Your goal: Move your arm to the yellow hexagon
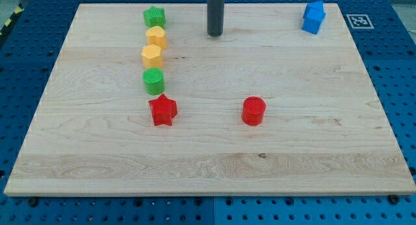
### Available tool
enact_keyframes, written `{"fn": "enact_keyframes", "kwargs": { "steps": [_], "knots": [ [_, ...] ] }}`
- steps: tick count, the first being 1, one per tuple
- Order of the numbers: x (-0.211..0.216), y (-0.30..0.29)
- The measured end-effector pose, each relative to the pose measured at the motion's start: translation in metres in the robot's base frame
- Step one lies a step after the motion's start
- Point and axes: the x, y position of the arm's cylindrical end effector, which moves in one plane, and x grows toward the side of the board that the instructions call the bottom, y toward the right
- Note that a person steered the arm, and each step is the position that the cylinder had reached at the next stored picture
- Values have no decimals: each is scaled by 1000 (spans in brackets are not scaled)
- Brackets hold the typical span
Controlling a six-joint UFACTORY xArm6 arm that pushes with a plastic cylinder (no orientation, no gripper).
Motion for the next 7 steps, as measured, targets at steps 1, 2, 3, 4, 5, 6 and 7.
{"fn": "enact_keyframes", "kwargs": {
  "steps": [1, 2, 3, 4, 5, 6, 7],
  "knots": [
    [-32, -24],
    [-59, -65],
    [-76, -125],
    [-75, -208],
    [-56, -262],
    [-25, -264],
    [25, -262]
  ]
}}
